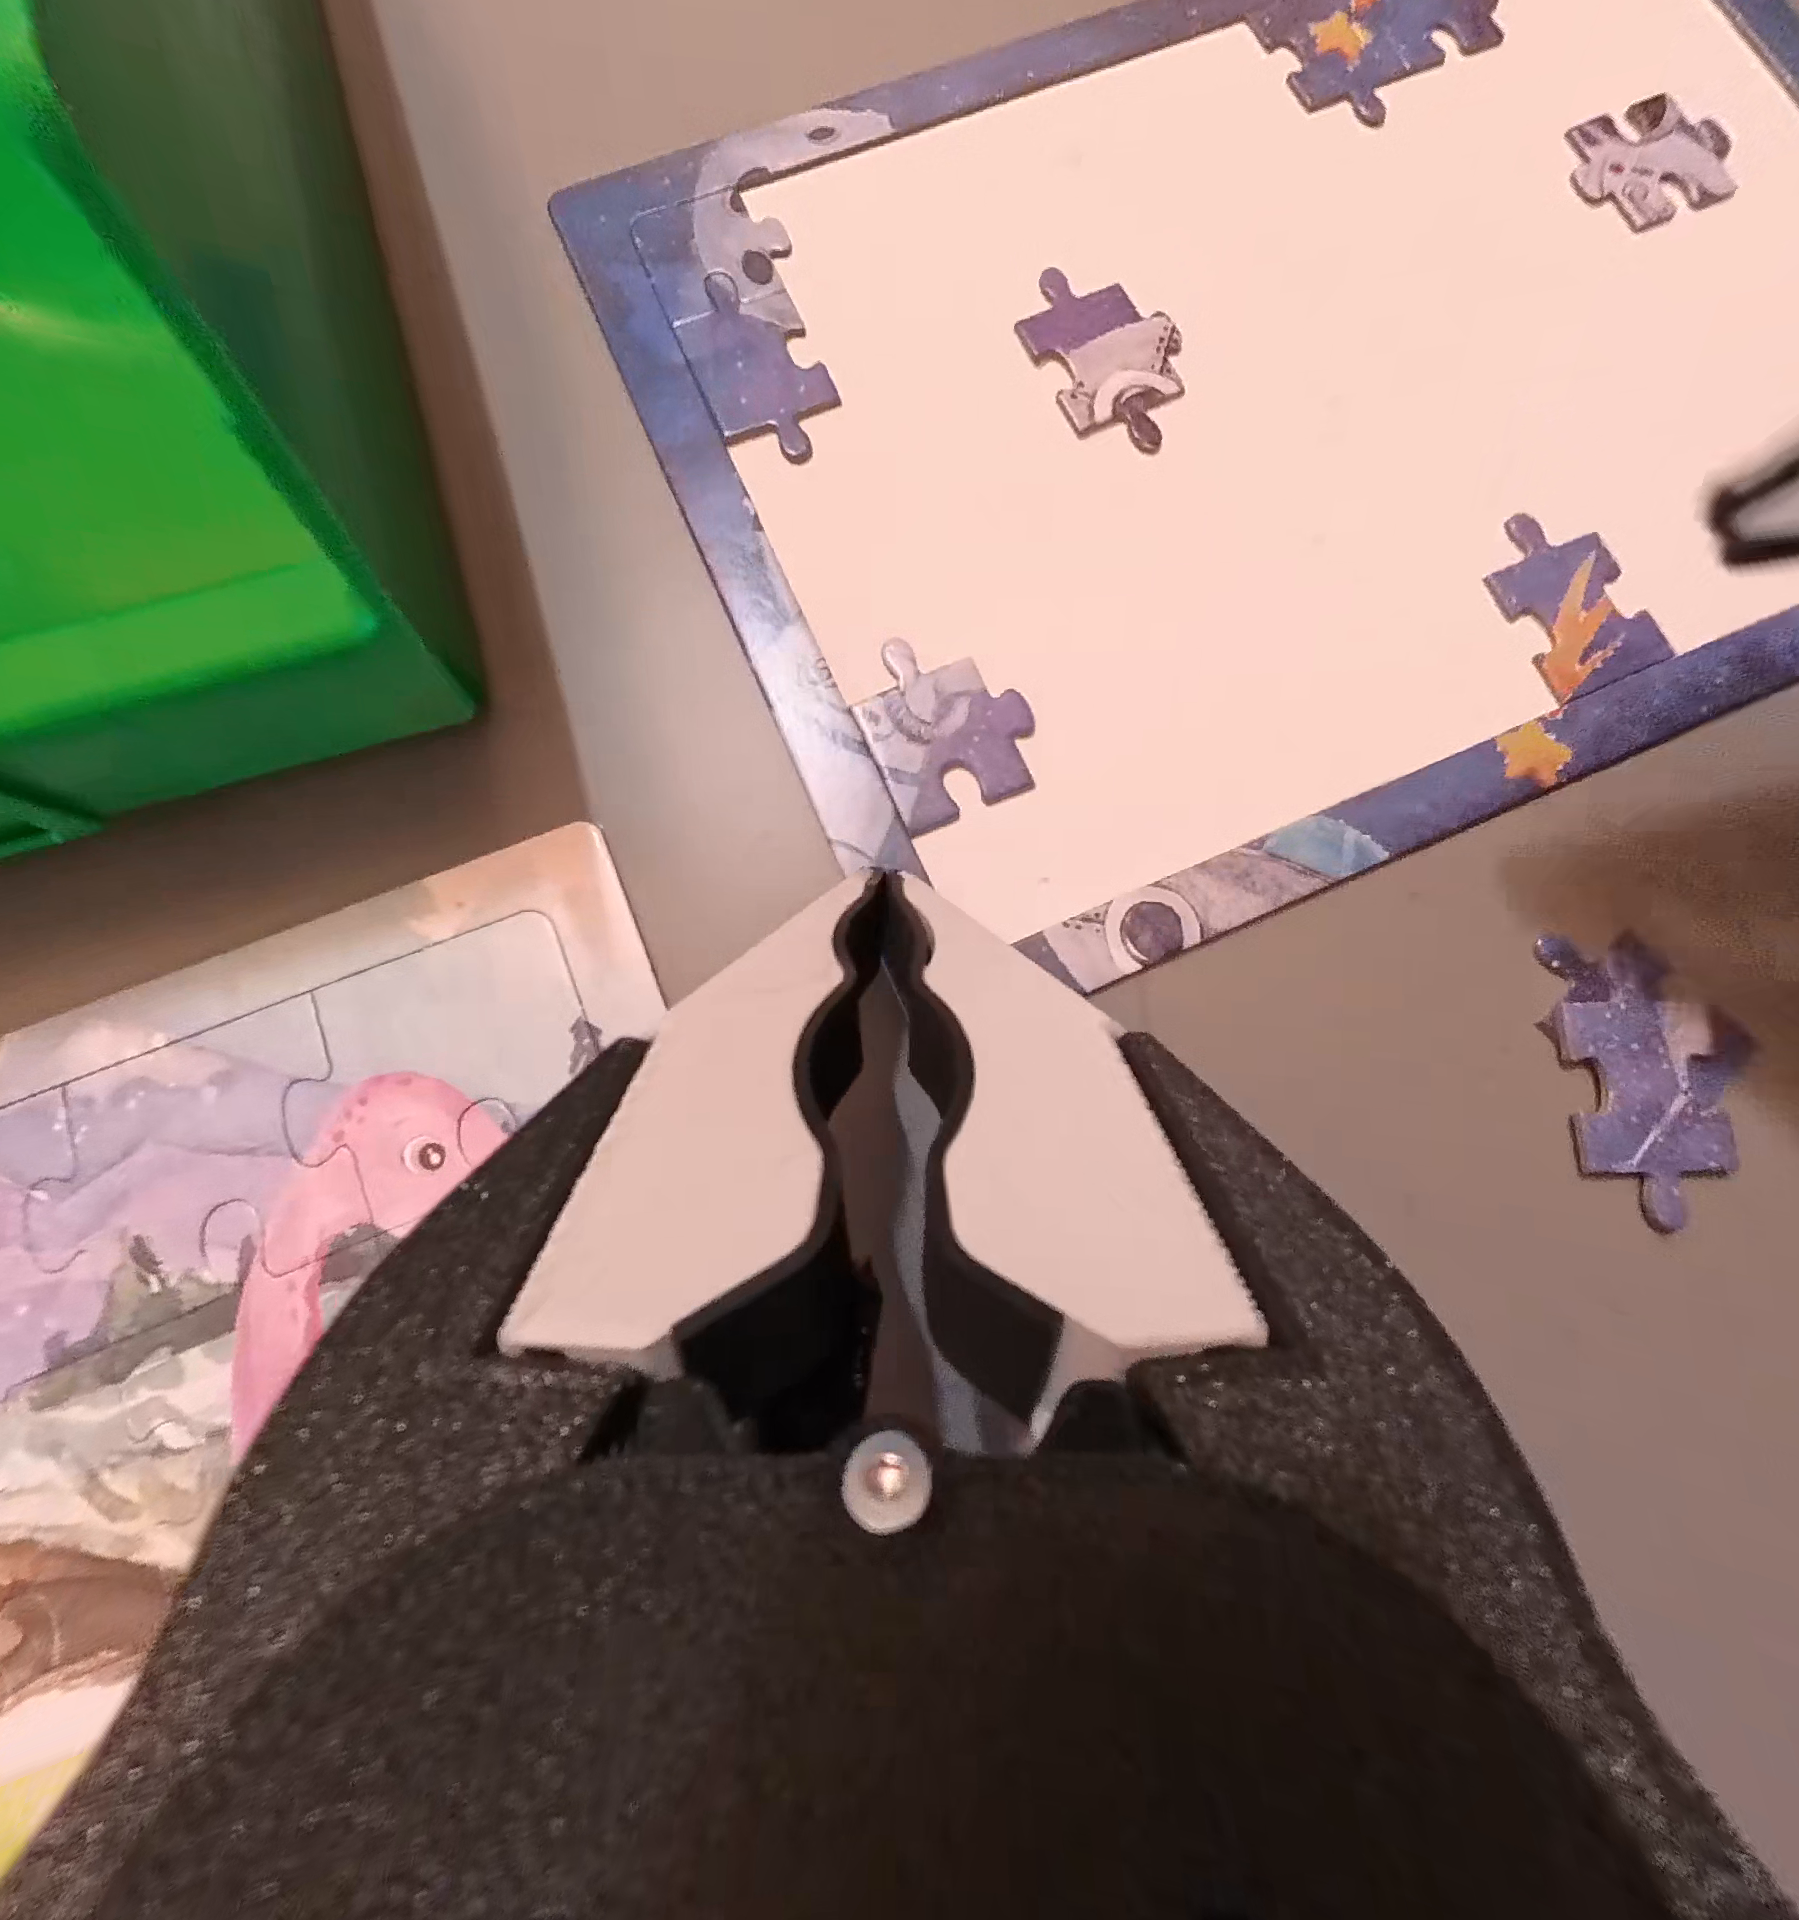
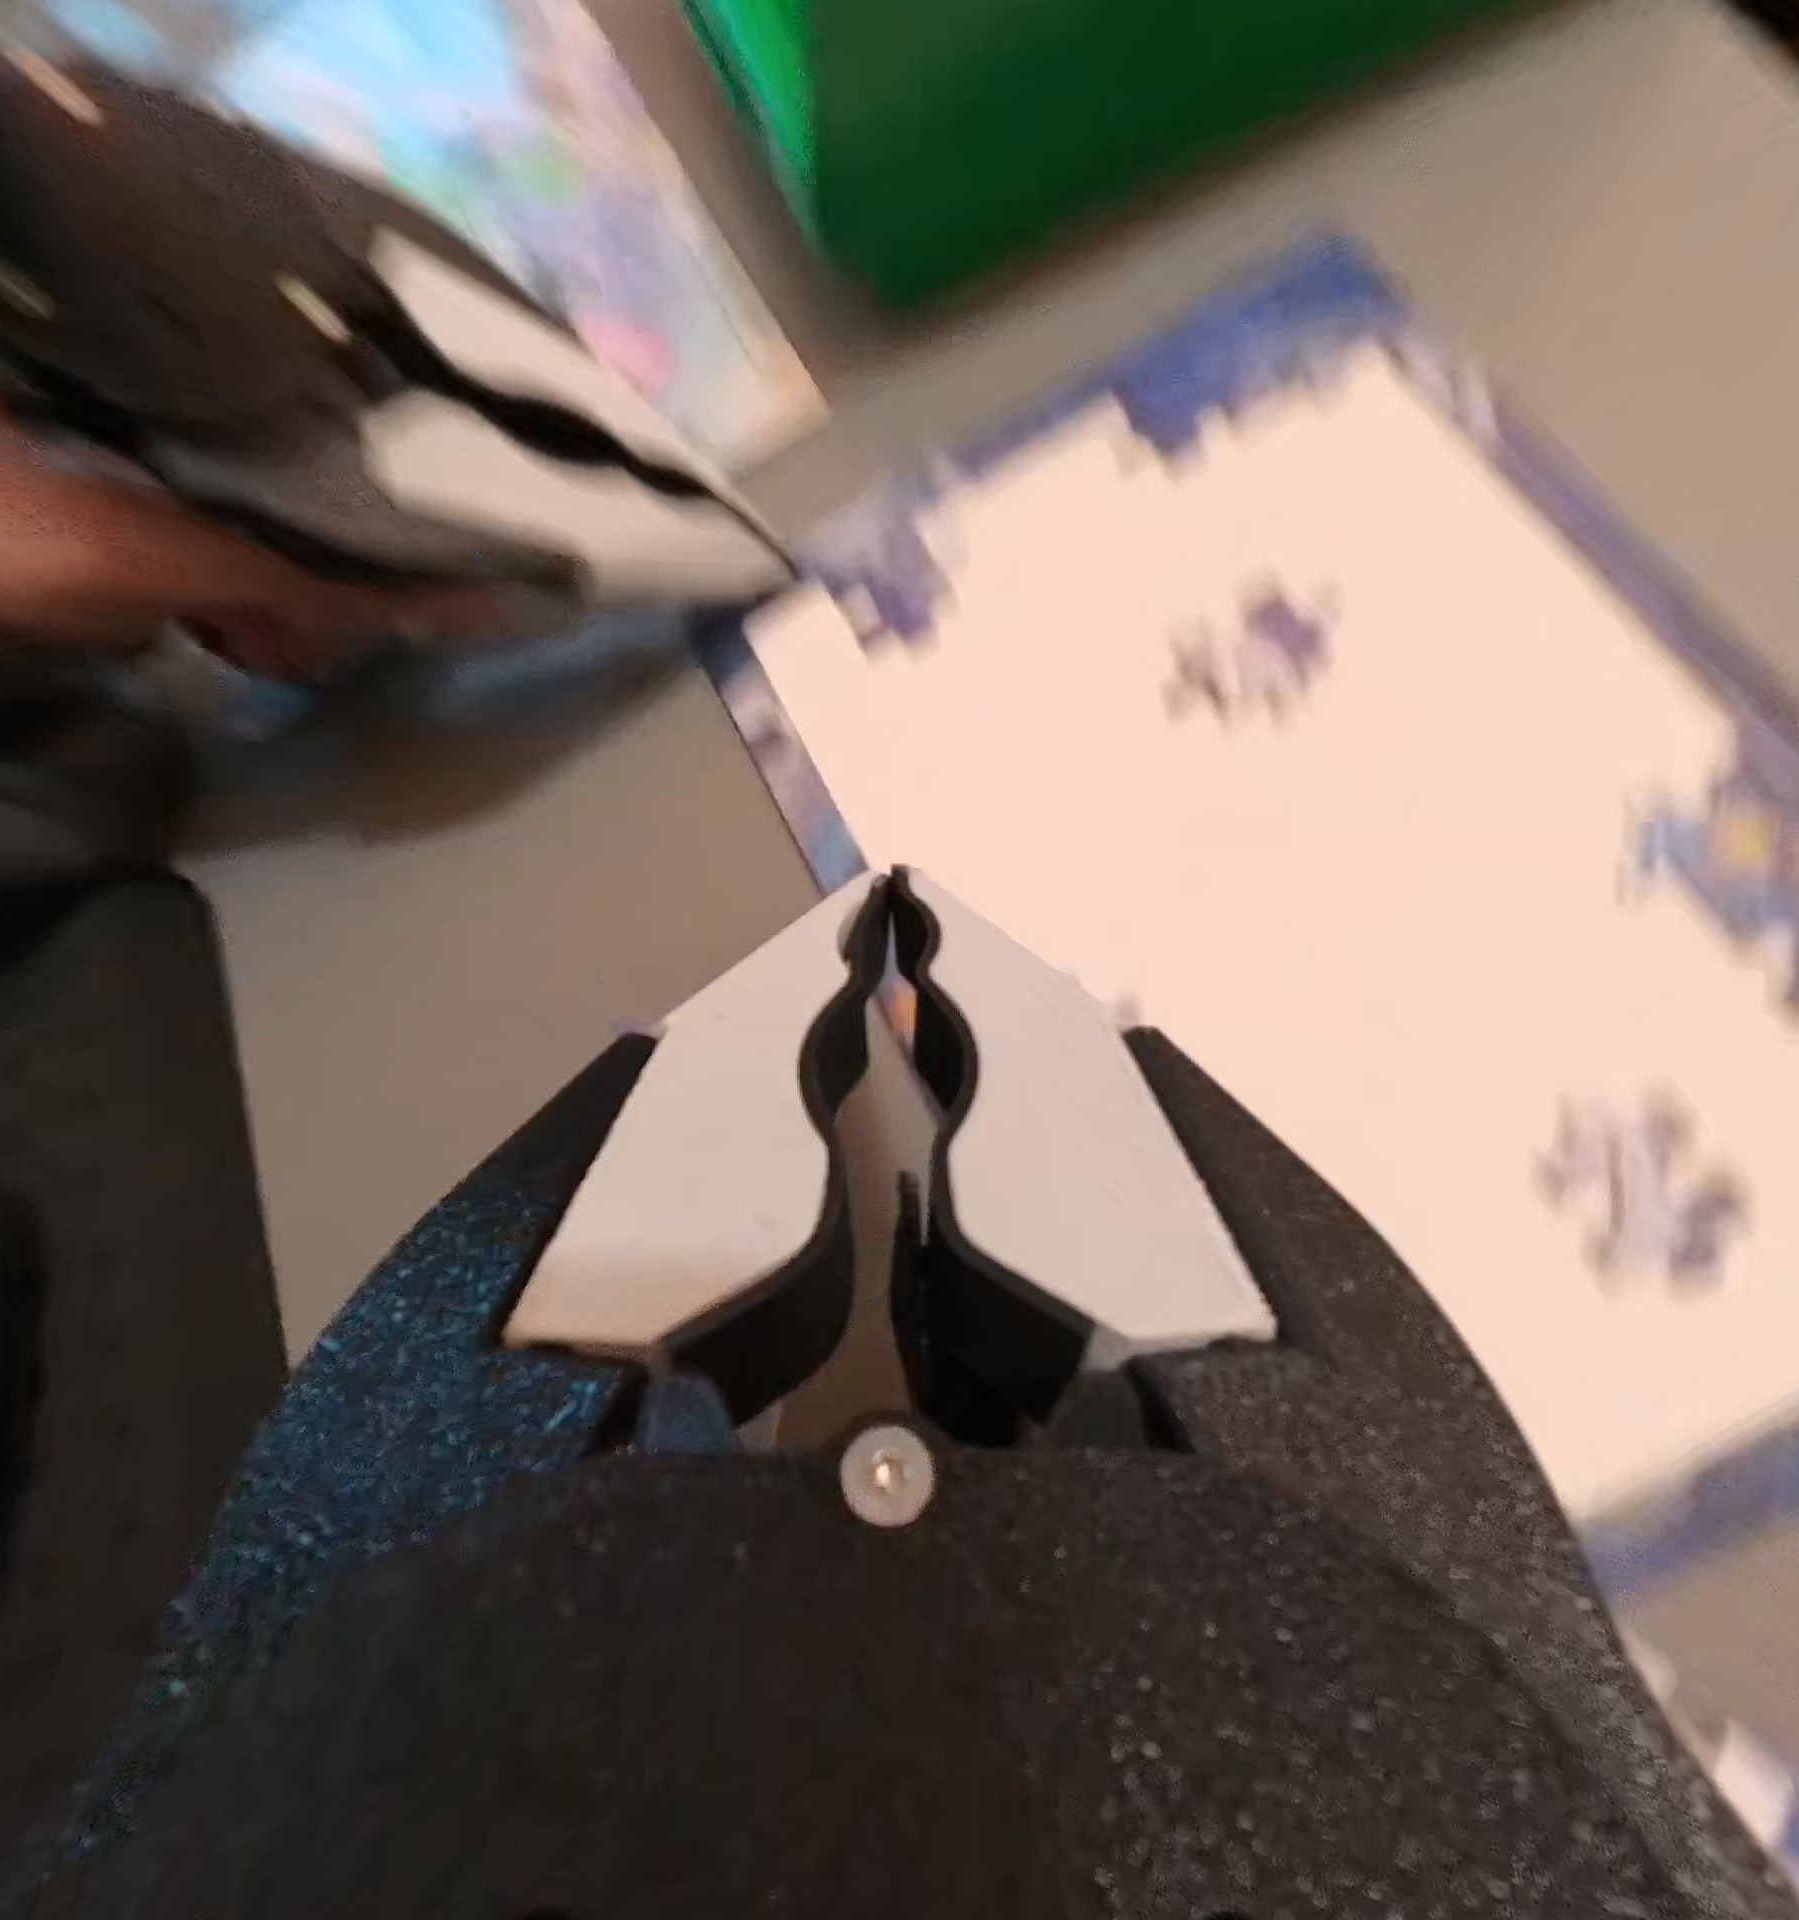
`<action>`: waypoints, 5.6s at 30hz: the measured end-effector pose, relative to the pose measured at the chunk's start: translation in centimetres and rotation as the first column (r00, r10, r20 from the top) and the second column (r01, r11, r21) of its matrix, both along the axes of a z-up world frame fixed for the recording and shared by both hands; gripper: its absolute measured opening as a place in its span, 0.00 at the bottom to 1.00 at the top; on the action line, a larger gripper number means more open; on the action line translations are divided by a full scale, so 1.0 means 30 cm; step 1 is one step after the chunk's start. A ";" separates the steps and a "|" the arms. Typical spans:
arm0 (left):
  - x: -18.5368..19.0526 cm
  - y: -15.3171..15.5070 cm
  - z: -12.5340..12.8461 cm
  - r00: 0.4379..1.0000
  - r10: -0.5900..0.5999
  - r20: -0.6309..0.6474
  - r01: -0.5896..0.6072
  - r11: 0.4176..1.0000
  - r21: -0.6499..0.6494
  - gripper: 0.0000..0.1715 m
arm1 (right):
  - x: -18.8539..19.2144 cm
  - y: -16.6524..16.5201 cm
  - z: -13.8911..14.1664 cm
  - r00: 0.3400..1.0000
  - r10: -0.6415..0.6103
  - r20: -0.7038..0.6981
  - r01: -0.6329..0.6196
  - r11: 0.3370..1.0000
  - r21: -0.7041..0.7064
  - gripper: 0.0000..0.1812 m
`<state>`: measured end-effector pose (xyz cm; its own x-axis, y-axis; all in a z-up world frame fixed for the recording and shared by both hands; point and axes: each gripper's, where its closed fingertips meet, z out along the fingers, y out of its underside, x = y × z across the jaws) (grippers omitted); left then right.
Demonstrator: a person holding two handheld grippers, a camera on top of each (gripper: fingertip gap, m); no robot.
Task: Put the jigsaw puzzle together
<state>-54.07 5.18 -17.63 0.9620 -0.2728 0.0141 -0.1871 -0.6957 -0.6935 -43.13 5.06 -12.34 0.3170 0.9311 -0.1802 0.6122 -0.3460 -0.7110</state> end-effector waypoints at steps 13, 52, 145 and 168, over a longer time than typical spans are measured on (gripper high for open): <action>-0.001 -0.003 -0.001 0.998 0.007 0.055 -0.008 1.000 0.013 0.00 | -0.339 0.079 -0.160 0.965 0.222 0.142 -0.237 0.966 0.103 0.00; -0.002 -0.004 -0.001 0.999 0.006 0.036 -0.007 1.000 0.022 0.00 | -0.333 0.028 -0.182 0.940 0.310 0.145 -0.320 0.946 0.053 0.00; 0.424 -0.197 0.239 0.997 -0.067 -0.038 0.076 0.923 0.376 0.12 | 1.240 -0.268 -0.051 0.753 -0.657 0.028 0.635 0.737 0.232 0.28; 0.469 -0.211 0.244 0.981 -0.117 -0.157 0.177 0.869 0.462 0.12 | 1.010 -0.576 -0.187 0.894 0.271 0.358 -0.150 0.932 -0.329 0.00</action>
